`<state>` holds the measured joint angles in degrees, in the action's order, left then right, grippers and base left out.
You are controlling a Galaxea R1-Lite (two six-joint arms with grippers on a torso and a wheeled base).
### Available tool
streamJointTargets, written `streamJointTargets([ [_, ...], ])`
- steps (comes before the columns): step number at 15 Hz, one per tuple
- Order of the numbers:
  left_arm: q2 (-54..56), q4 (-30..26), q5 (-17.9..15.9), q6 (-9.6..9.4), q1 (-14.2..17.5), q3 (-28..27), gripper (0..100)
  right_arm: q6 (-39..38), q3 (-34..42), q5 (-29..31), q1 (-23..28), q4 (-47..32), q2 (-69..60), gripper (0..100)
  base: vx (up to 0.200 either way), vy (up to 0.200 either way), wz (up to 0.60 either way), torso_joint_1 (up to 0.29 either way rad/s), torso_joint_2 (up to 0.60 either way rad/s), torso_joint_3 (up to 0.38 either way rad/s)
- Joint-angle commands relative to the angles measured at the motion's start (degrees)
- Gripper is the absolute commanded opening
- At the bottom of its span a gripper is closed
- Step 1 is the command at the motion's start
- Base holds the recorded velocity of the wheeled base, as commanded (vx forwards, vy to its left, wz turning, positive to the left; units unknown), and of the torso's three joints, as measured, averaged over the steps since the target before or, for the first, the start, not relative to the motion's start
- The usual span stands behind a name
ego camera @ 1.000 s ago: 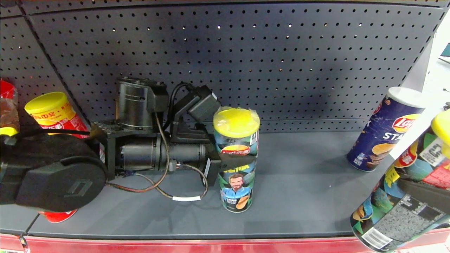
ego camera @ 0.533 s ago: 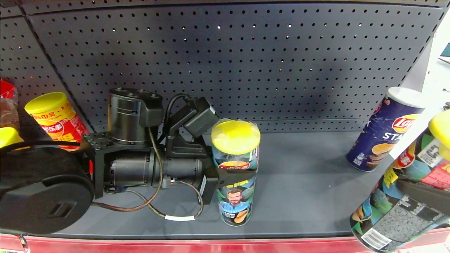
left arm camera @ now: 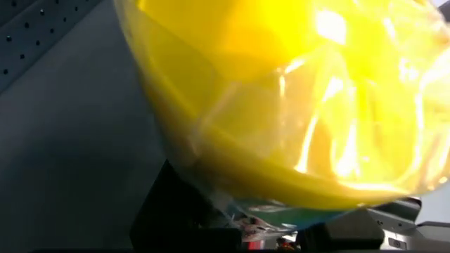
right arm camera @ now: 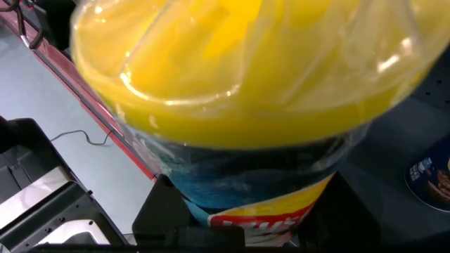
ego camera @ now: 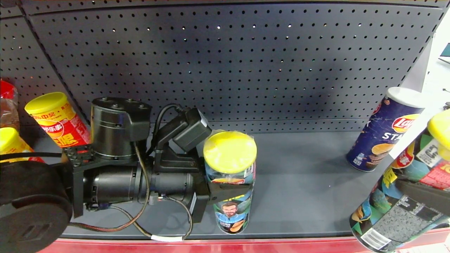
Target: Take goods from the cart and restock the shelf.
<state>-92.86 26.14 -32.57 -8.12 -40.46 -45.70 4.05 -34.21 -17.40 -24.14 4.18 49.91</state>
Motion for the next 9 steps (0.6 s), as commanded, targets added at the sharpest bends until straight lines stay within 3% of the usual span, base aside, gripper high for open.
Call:
streamJointTargets([
  [1, 0.75, -0.03, 0.05, 0.03, -0.23, 0.18, 0, 0.08, 0.02, -0.01, -0.03, 0.04, 0.1, 0, 0.0, 0.0, 0.0, 0.0, 0.0, 0.0],
  [9, 0.04, -0.03, 0.14, -0.14, -0.41, 1.05, 0, 0.08, -0.33, -0.09, -0.12, 0.13, 0.54, 0, 0.0, 0.0, 0.0, 0.0, 0.0, 0.0],
])
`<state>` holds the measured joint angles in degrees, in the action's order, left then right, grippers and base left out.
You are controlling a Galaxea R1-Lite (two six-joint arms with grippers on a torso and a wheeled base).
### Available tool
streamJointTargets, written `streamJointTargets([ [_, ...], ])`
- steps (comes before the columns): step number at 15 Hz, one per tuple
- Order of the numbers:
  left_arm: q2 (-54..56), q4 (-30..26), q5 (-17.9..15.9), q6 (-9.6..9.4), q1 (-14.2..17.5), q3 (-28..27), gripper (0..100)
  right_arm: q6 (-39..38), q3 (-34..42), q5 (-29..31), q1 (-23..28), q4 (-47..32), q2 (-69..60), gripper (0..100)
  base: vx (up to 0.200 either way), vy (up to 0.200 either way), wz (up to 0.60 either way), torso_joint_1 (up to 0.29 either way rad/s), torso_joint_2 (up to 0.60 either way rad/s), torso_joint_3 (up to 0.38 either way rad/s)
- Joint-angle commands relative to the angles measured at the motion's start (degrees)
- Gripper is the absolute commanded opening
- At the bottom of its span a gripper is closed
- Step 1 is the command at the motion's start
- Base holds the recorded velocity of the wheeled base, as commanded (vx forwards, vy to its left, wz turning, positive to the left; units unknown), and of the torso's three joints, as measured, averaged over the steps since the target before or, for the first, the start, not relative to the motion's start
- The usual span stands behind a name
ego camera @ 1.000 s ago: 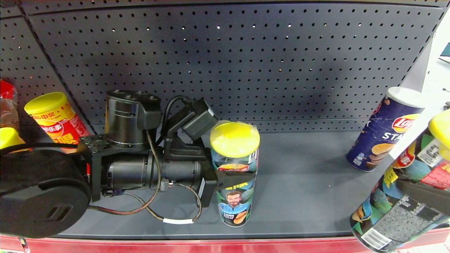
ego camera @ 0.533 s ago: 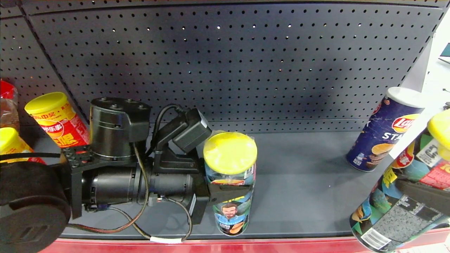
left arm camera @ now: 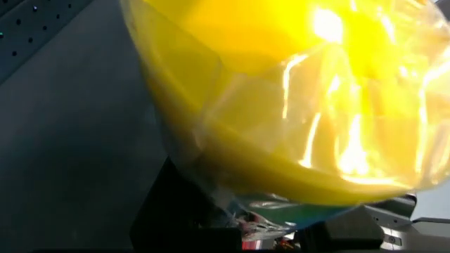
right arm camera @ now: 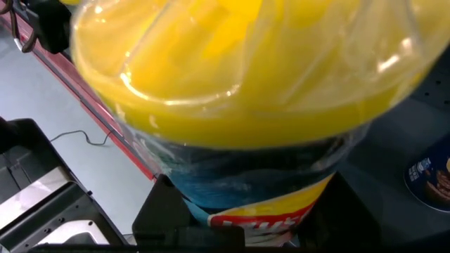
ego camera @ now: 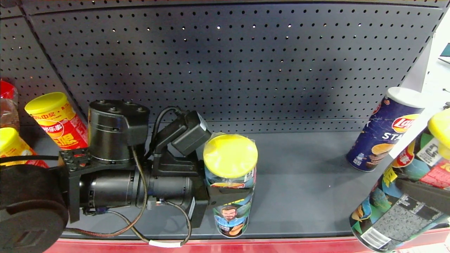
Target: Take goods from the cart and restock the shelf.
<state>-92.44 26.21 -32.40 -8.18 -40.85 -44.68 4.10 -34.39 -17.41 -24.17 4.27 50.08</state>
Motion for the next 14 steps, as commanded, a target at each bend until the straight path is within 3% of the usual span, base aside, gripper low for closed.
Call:
streamJointTargets([
  [1, -0.37, -0.19, 0.32, 0.01, -0.02, 0.03, 0, 0.03, -0.59, -0.08, -0.17, 0.04, 0.99, 0, 0.0, 0.0, 0.0, 0.0, 0.0, 0.0],
  [2, -0.37, -0.11, 1.03, 0.01, -0.02, 0.03, 100, 0.12, -1.03, -0.17, -0.26, 0.13, 1.6, 0, 0.0, 0.0, 0.0, 0.0, 0.0, 0.0],
  [5, 0.6, -0.11, 3.22, 0.01, -0.46, 0.47, 100, 0.56, -4.11, -1.31, -0.44, 0.13, 5.73, 0, 0.0, 0.0, 0.0, 0.0, 0.0, 0.0],
  [9, 4.46, -0.11, 3.66, 0.01, -0.19, 3.37, 100, 1.44, -8.76, -1.58, -2.9, 1.27, 13.03, 0, 0.0, 0.0, 0.0, 0.0, 0.0, 0.0],
  [12, 8.77, -0.11, 4.72, 0.09, -0.02, 7.59, 100, 1.35, -10.52, -1.4, -5.97, 10.67, 21.64, 0, 0.0, 0.0, 0.0, 0.0, 0.0, 0.0],
  [14, 12.2, -0.11, 4.98, 0.18, 1.92, 10.49, 100, 1.44, -12.63, -1.49, -8.87, 13.05, 27.0, 0, 0.0, 0.0, 0.0, 0.0, 0.0, 0.0],
])
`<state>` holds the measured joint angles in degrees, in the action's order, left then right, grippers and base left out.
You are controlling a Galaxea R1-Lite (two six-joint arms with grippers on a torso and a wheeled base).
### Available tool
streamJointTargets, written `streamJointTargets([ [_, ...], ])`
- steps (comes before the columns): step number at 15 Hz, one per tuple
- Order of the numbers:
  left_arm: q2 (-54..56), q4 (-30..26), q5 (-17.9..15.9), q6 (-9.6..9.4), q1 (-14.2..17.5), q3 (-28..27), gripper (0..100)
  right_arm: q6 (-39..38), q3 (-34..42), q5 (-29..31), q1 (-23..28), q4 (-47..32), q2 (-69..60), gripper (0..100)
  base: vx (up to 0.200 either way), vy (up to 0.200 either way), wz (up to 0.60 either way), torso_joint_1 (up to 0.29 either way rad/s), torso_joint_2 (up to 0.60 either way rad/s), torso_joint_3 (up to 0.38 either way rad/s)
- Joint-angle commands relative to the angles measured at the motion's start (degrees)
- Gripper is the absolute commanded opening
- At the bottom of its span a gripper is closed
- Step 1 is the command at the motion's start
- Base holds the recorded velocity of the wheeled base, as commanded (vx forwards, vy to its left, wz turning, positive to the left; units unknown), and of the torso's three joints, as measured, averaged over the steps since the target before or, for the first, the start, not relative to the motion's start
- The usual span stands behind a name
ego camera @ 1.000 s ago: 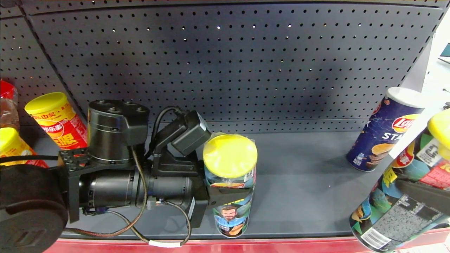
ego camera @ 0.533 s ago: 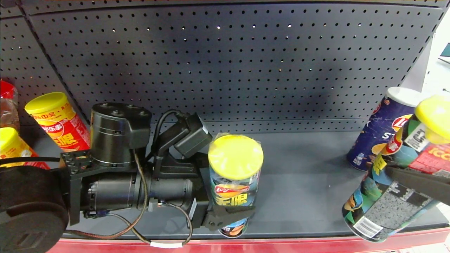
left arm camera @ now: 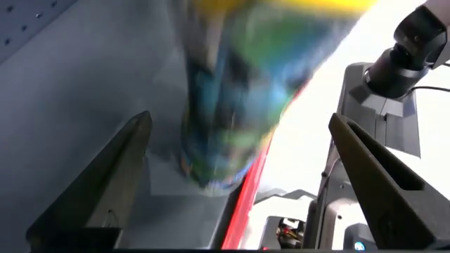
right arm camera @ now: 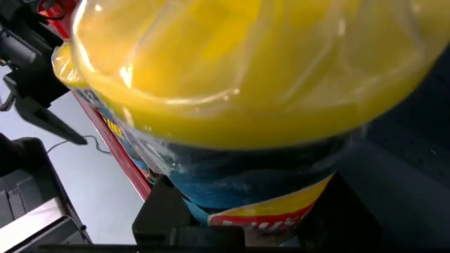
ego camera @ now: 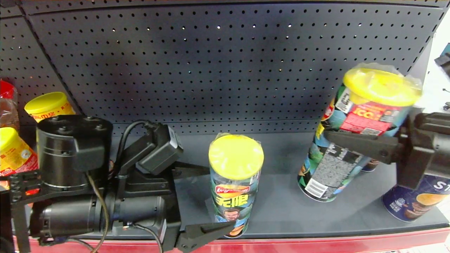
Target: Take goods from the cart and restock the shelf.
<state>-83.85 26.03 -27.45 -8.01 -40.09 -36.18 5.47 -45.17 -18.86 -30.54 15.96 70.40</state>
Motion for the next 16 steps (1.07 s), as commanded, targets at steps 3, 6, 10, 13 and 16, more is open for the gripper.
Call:
streamJointTargets([
  [3, 10.46, -0.45, 0.03, 0.19, 4.5, 6.74, 100, -0.02, -6.51, -0.21, -4.27, 5.58, 15.38, 0, 0.0, 0.0, 0.0, 0.0, 0.0, 0.0],
  [6, 18.37, -0.8, 0.82, 0.27, 6.7, 16.23, 100, -0.02, -8.8, -1.8, -5.85, 11.73, 22.94, 0, 0.0, 0.0, 0.0, 0.0, 0.0, 0.0],
  [10, 27.25, -5.2, 3.63, 4.49, 8.63, 19.31, 100, 0.06, -13.54, -3.73, -5.41, 12.78, 30.41, 0, 0.0, 0.0, 0.0, 0.0, 0.0, 0.0],
  [13, 30.67, -7.04, 3.99, 5.81, 10.56, 19.83, 100, 0.42, -16.88, -4.26, -4.27, 14.8, 35.42, 0, 0.0, 0.0, 0.0, 0.0, 0.0, 0.0],
  [16, 31.2, -7.83, 3.99, 5.9, 10.65, 19.75, 100, 0.42, -16.97, -4.61, -4.0, 17.27, 37.7, 0, 0.0, 0.0, 0.0, 0.0, 0.0, 0.0],
])
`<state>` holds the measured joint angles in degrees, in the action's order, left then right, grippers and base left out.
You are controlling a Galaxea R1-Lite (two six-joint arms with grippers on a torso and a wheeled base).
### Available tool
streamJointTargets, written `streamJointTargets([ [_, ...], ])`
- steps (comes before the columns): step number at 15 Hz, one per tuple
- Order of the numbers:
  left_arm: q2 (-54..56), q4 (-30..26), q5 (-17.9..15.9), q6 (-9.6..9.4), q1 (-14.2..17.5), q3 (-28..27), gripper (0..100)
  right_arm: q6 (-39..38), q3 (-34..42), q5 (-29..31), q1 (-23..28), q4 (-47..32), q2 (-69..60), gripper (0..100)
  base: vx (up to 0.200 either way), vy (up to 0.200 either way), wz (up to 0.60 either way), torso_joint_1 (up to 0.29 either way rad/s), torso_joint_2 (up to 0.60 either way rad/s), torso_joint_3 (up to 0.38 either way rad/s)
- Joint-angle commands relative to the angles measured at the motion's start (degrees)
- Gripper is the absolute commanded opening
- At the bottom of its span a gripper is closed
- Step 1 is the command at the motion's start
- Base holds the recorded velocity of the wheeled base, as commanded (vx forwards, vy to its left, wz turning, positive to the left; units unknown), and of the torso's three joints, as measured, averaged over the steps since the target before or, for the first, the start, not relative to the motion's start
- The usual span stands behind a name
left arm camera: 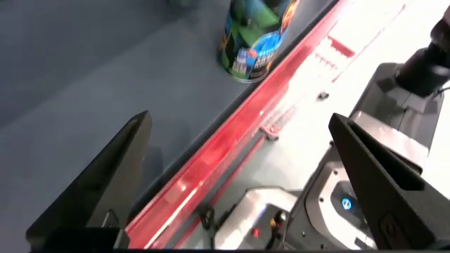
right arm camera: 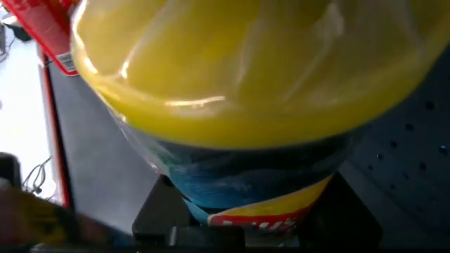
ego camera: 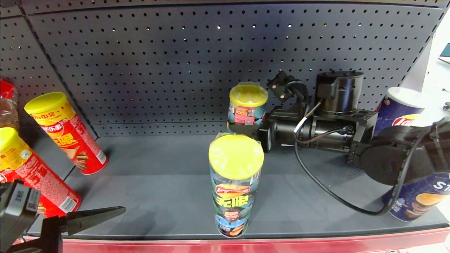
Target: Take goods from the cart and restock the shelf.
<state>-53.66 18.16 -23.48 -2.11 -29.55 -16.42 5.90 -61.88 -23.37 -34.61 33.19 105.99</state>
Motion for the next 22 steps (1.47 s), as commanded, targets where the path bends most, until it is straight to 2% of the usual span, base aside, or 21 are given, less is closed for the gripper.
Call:
streamJointTargets([
  [1, 1.02, 0.03, 0.01, 0.0, 0.11, -0.01, 100, -0.01, -0.17, -0.1, 0.07, 0.03, 2.12, 0, 0.0, 0.0, 0.0, 0.0, 0.0, 0.0],
  [7, 1.02, -0.06, 0.01, 0.0, 0.11, -0.01, 100, 0.08, 0.88, 0.08, -0.02, -0.06, 1.42, 0, 0.0, 0.0, 0.0, 0.0, 0.0, 0.0],
  [8, 1.02, -0.06, 0.01, 0.0, 0.11, -0.19, 100, -0.19, 1.76, 0.17, -0.2, -0.06, 0.19, 100, 0.0, 0.0, 0.0, 0.0, 0.0, 0.0],
  [10, 1.02, -0.06, 0.01, 0.0, 0.11, -0.37, 100, -0.19, 2.55, 0.34, -0.37, -0.06, -0.78, 100, 0.0, 0.0, 0.0, 0.0, 0.0, 0.0],
  [13, -0.39, -0.15, 0.01, -0.09, 0.11, -0.45, 100, -0.19, 7.83, 1.84, -0.2, -0.5, -7.55, 100, 0.0, 0.0, 0.0, 0.0, 0.0, 0.0],
  [22, -11.64, 0.29, 1.68, -0.53, 0.11, -3.09, 100, -0.19, 27.78, 5.79, -0.37, -0.5, -30.93, 100, 0.0, 0.0, 0.0, 0.0, 0.0, 0.0],
])
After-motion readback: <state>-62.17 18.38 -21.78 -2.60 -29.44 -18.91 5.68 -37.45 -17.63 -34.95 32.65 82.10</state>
